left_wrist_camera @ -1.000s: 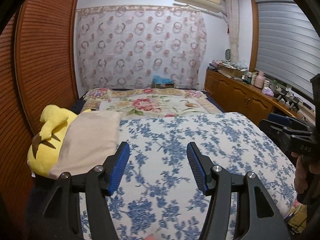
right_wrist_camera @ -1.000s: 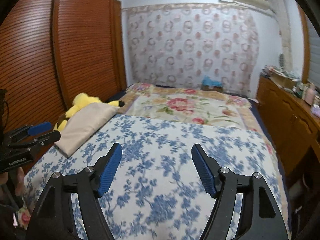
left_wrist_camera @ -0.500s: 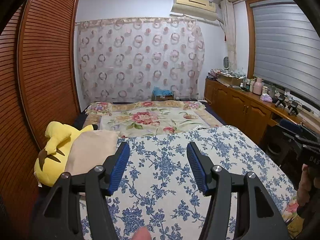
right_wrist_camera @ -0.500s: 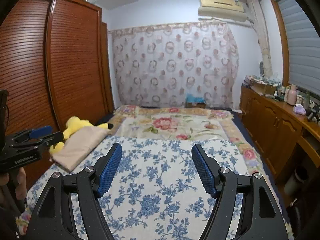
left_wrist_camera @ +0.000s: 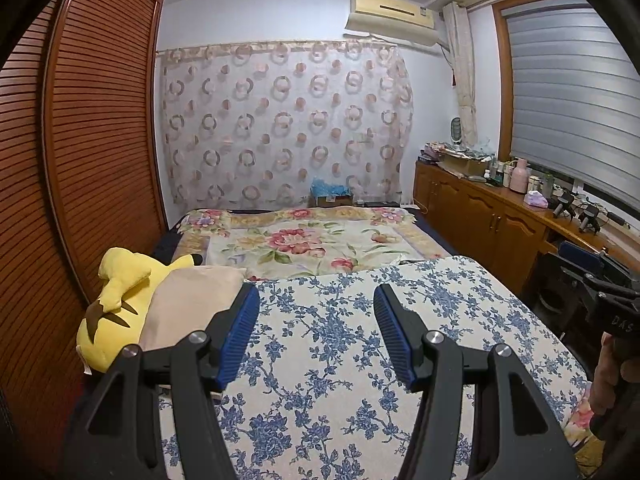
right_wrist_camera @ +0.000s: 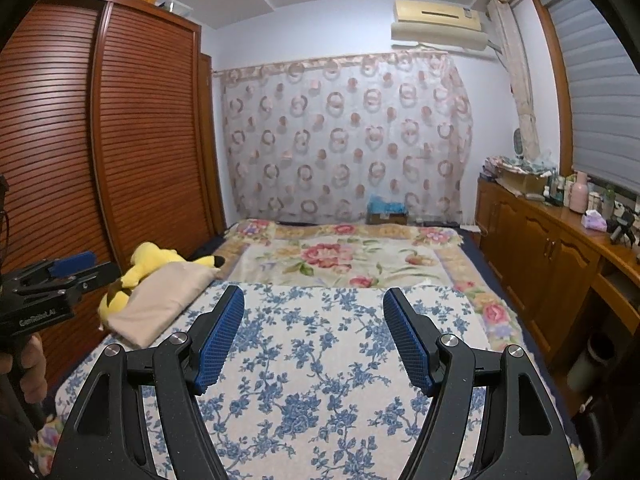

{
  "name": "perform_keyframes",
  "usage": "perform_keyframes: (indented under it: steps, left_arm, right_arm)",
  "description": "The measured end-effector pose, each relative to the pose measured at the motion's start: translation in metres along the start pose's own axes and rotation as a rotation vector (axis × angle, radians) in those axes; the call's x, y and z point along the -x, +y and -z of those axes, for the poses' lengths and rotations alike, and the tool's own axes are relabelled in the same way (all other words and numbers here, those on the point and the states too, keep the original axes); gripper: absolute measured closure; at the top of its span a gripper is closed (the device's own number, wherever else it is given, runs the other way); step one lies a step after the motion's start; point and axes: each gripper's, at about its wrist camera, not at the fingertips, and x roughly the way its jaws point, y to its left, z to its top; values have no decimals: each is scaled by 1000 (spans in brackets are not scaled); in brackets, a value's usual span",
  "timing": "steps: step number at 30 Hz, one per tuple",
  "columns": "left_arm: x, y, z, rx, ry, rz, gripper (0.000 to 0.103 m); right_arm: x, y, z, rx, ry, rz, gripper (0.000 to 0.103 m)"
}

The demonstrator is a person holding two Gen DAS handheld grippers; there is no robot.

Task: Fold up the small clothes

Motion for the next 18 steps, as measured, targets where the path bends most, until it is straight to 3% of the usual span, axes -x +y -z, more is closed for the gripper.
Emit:
perform_keyframes:
  steps: [18]
  left_arm:
    - [4,7,0,0,-2,-4,44]
  right_arm:
    - [0,1,3,-2,7,3,29]
